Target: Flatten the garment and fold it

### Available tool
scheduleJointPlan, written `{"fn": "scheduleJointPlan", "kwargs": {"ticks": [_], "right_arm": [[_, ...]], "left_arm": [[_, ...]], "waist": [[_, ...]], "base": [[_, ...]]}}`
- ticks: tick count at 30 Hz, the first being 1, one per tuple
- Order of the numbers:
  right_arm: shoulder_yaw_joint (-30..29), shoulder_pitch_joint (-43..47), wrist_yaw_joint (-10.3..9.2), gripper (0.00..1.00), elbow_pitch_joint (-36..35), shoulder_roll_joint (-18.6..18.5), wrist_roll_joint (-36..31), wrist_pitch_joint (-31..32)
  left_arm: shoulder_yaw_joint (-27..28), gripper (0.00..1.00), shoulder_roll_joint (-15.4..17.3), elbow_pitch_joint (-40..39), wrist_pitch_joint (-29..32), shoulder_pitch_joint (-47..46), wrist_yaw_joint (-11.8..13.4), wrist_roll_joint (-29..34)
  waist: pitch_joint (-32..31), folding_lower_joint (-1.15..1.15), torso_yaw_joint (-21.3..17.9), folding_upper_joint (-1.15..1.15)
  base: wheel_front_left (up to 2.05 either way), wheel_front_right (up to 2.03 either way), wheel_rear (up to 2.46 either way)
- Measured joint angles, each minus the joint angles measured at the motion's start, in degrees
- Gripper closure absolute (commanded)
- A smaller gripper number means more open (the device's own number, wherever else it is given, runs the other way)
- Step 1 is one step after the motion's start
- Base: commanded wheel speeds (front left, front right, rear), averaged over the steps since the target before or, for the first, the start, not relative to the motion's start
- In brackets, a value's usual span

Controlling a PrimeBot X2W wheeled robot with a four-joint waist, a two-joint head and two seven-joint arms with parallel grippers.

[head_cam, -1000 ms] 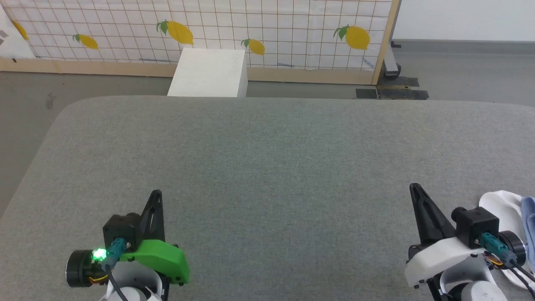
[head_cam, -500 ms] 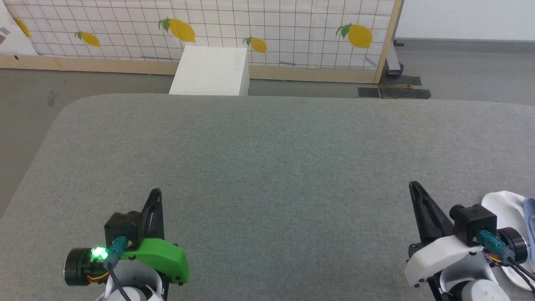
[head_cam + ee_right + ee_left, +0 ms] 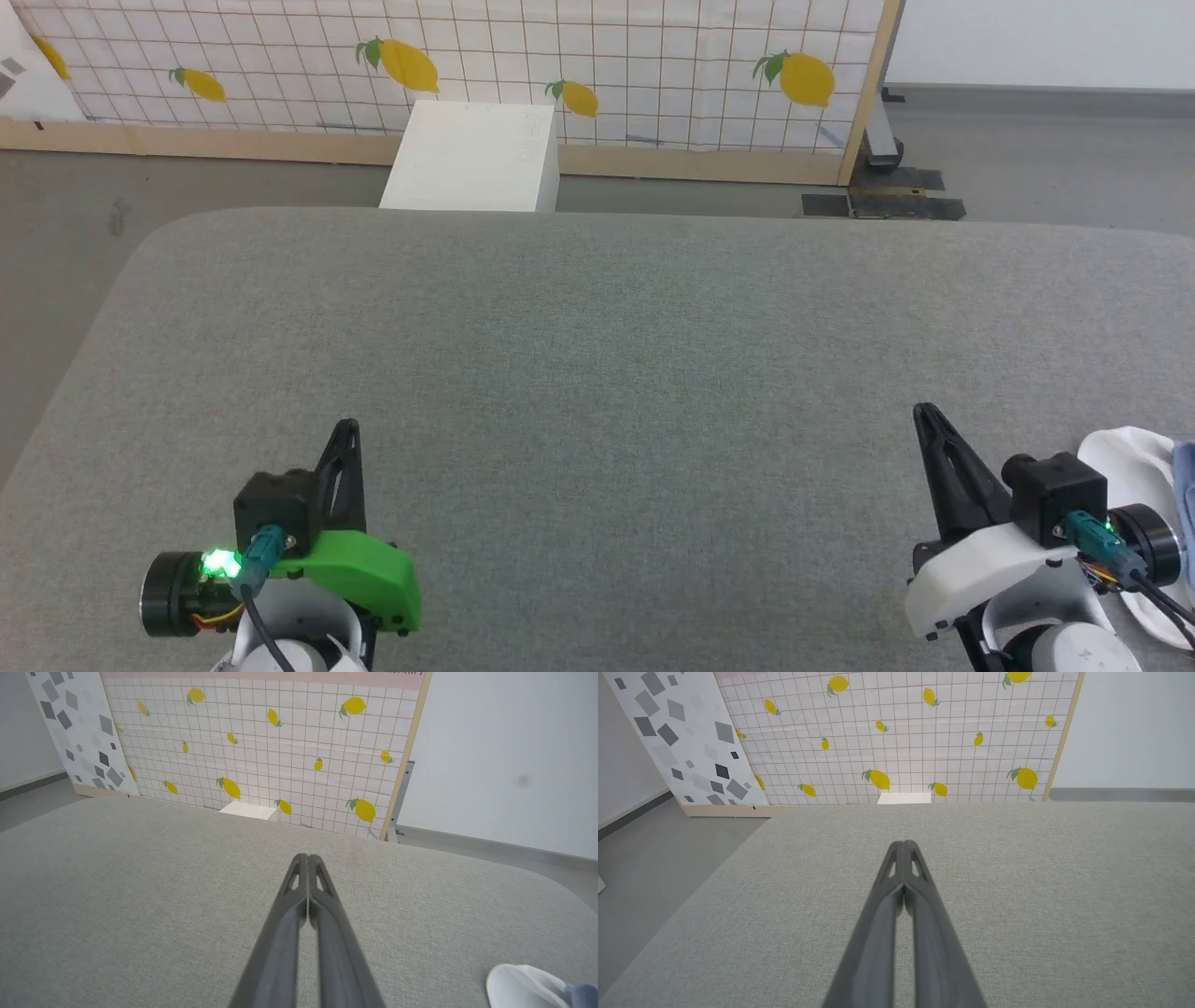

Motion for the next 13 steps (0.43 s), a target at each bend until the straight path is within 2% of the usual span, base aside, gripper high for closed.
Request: {"fn": "scheduleJointPlan", "kwargs": {"ticks": [13], "right_arm": [[0.01,0.0,0.0,1.0,-0.02,0.0,0.0,0.0]], "left_arm": [[-0.01,1.0,-0.02,-0.01,0.0,0.0,0.0,0.0]], "waist": [[0.0,0.0,0.0,0.0]], "base": [[0.0,0.0,0.0]]}}
